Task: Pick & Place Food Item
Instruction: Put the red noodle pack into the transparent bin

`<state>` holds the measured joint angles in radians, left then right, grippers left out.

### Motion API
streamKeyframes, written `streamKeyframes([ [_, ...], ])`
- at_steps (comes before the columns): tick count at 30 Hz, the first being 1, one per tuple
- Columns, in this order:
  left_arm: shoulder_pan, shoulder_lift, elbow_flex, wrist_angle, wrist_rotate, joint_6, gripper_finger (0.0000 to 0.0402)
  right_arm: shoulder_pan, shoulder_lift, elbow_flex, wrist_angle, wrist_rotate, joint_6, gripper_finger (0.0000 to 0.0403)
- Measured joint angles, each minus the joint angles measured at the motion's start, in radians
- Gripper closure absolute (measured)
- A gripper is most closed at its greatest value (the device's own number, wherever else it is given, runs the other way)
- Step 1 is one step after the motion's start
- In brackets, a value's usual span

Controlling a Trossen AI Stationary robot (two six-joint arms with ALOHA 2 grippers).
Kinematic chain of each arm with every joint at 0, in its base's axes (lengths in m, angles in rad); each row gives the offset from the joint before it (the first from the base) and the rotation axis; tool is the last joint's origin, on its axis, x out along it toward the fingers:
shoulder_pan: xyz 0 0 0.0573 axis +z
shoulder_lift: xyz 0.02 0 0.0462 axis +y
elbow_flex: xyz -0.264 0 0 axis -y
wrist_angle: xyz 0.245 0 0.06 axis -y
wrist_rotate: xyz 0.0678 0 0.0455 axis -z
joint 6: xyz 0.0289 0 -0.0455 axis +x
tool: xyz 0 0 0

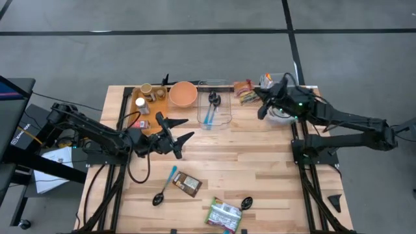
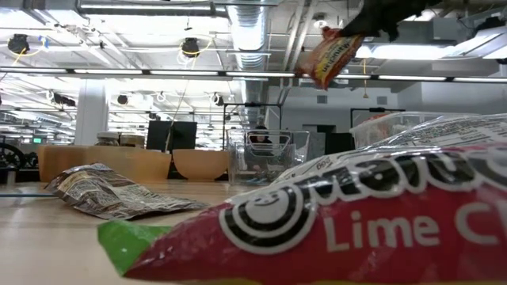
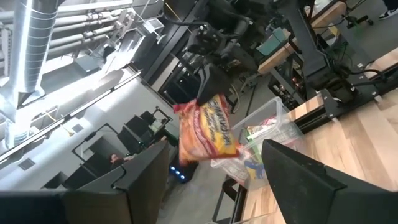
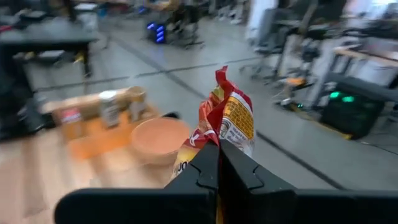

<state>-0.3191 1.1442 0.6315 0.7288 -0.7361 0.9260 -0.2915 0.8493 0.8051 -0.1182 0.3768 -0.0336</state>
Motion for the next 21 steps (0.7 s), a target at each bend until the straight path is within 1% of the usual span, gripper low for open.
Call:
streamKeyframes([
  [4,0.000,0.000,0.000,0.000,0.000,0.000,0.0152,-0.038,-0.081,-0.047,-0.005,0.087,0.017,0.0403],
  [8,0.000,0.000,0.000,0.002,0.001,0.000,0.0152,-0.084,-0.132,-0.057,-0.085,0.142,0.058,0.0403],
  [10,0.000,0.000,0.000,0.005,0.001,0.000,0.0152,-0.109,-0.148,-0.058,-0.136,0.190,0.060,0.0403],
  [13,0.000,0.000,0.000,0.005,0.001,0.000,0.0152,-0.140,-0.159,-0.058,-0.184,0.289,0.080,0.0403],
  [15,0.000,0.000,0.000,0.004,0.002,0.000,0.0152,-0.160,-0.158,-0.058,-0.212,0.332,0.087,0.0403],
  [21,0.000,0.000,0.000,0.004,0.008,0.000,0.0152,-0.216,-0.157,-0.058,-0.282,0.332,0.134,0.0403],
])
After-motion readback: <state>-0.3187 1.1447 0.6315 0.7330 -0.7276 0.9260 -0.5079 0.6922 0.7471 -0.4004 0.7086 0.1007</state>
